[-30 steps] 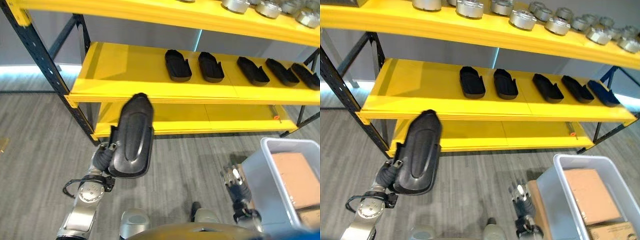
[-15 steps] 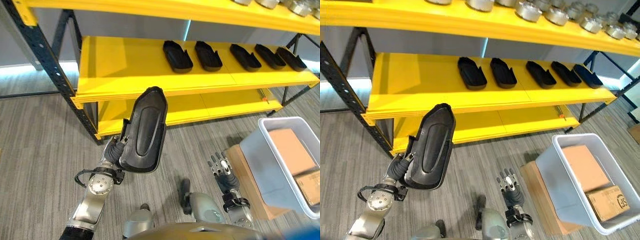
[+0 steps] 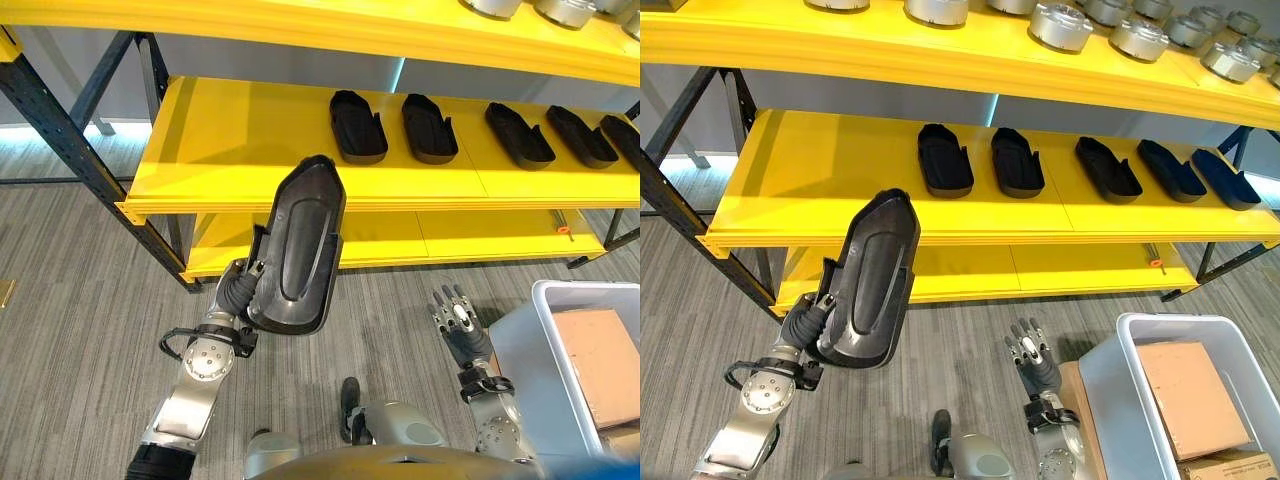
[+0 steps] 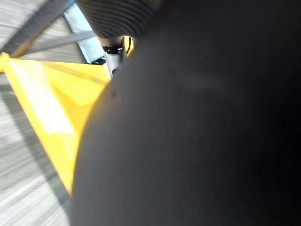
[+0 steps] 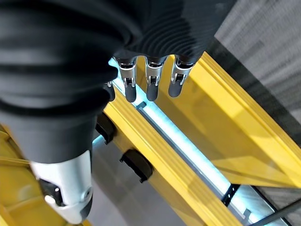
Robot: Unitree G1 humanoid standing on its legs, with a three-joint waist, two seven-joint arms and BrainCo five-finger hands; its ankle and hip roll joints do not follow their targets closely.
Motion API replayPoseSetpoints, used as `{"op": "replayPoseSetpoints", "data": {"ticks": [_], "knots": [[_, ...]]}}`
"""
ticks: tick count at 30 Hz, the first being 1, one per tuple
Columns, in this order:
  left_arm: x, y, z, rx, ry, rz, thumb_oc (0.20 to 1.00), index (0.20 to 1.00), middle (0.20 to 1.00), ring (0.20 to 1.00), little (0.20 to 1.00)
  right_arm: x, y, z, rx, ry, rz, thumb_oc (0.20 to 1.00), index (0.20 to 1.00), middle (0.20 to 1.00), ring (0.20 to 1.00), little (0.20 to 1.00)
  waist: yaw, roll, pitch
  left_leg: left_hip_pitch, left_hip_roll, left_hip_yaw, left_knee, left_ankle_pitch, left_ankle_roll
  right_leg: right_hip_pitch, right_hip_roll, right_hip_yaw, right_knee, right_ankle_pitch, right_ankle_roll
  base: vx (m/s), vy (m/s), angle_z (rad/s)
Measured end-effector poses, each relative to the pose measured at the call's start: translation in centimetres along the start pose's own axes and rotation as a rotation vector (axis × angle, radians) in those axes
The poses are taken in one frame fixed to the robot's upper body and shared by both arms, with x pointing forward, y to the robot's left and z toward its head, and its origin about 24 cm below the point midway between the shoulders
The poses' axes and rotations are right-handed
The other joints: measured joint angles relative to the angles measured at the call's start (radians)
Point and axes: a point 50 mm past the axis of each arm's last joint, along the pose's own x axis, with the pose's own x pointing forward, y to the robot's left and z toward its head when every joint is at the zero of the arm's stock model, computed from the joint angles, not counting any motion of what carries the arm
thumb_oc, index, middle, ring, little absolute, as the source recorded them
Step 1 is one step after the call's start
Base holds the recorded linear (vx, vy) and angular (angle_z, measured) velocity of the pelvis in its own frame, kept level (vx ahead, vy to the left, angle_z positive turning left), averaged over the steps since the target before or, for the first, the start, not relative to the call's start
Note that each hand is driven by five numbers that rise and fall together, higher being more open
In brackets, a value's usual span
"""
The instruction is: Move parts from the plastic box to the shelf.
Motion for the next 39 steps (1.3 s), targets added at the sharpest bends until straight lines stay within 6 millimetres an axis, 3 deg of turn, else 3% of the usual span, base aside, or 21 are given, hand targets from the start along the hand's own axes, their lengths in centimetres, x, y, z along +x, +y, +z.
{"op": "replayPoseSetpoints", "data": {"ticks": [2,6,12,16,19,23,27,35,39], "knots": [[0.1,0.2,0.1,0.003,-0.003,0.008,0.2,0.2,0.2,0.2,0.2,0.1,0.6,-0.8,0.001,0.034,0.025,1.0,1.0,1.0,1.0,1.0,0.002,0.003,-0.001,-0.014,0.003,0.001,-0.017,0.013,-0.02,-0.035,0.002,-0.002,0.017,-0.008,0.0,0.01,-0.005,-0.02],[0.1,0.3,0.1,0.002,-0.004,0.013,0.2,0.2,0.2,0.2,0.2,0.1,1.1,-1.5,0.002,0.065,0.046,1.0,1.0,1.0,1.0,1.0,0.01,0.007,-0.003,-0.017,0.002,0.004,-0.017,0.018,-0.022,-0.048,0.0,0.0,0.031,-0.014,-0.007,0.02,0.003,-0.07],[1.1,0.4,1.4,-0.006,-0.054,0.028,0.2,0.2,0.2,0.2,0.2,-0.2,0.7,-1.6,0.005,0.07,0.031,1.0,1.0,1.0,1.0,1.0,0.006,0.025,-0.015,-0.018,0.004,0.005,-0.017,0.021,-0.017,-0.051,0.0,-0.003,0.034,-0.013,-0.007,0.01,0.001,-0.02],[2.7,0.7,2.6,-0.035,-0.09,0.063,0.2,0.2,0.2,0.2,0.2,-0.7,-0.3,-1.3,-0.023,0.086,0.005,1.0,1.0,1.0,1.0,1.0,-0.016,0.039,-0.058,-0.015,0.004,0.008,-0.019,0.022,-0.018,-0.049,0.0,-0.005,0.034,-0.012,-0.004,0.02,0.011,0.01],[5.6,-0.5,1.1,-0.113,0.041,0.072,0.2,0.2,0.2,0.2,0.2,-1.3,-1.6,-0.7,-0.069,0.113,-0.024,1.0,1.0,1.0,1.0,1.0,-0.027,0.071,-0.118,-0.009,0.0,0.014,-0.024,0.026,-0.024,-0.043,-0.002,-0.005,0.023,-0.009,0.0,0.01,0.011,-0.03],[7.1,-1.1,-0.4,-0.09,0.157,0.045,0.2,0.2,0.2,0.2,0.2,-1.8,-2.3,-0.1,-0.098,0.119,-0.04,1.0,1.0,1.0,1.0,1.0,-0.048,0.085,-0.125,0.011,0.001,0.018,-0.039,0.028,-0.029,-0.027,-0.001,-0.005,0.014,-0.007,0.002,0.01,0.006,0.0],[10.6,-1.7,-2.2,-0.018,0.368,0.021,0.2,0.2,0.2,0.2,0.2,-2.1,-2.6,-1.3,-0.093,0.171,-0.046,1.0,1.0,1.0,1.0,1.0,-0.05,0.1,-0.139,0.02,0.004,0.008,-0.053,0.04,-0.037,-0.013,-0.001,-0.015,0.002,-0.004,0.003,0.01,-0.016,0.07],[12.1,2.1,-3.4,-0.018,0.518,0.121,0.2,0.2,0.2,0.2,0.2,-2.4,-2.6,-2.1,-0.116,0.214,-0.036,1.0,1.0,1.0,1.0,1.0,-0.053,0.096,-0.144,0.027,0.013,0.006,-0.056,0.047,-0.047,0.011,0.009,-0.019,-0.037,0.019,-0.006,0.01,-0.004,0.01],[11.5,7.3,-4.8,-0.024,0.642,0.267,0.2,0.2,0.2,0.2,0.2,-2.7,-2.5,-3.0,-0.108,0.256,-0.03,1.0,1.0,1.0,1.0,1.0,-0.064,0.064,-0.165,0.046,0.021,0.022,-0.072,0.052,-0.054,0.023,0.021,-0.014,-0.05,0.026,-0.011,0.03,-0.008,-0.08]]}}
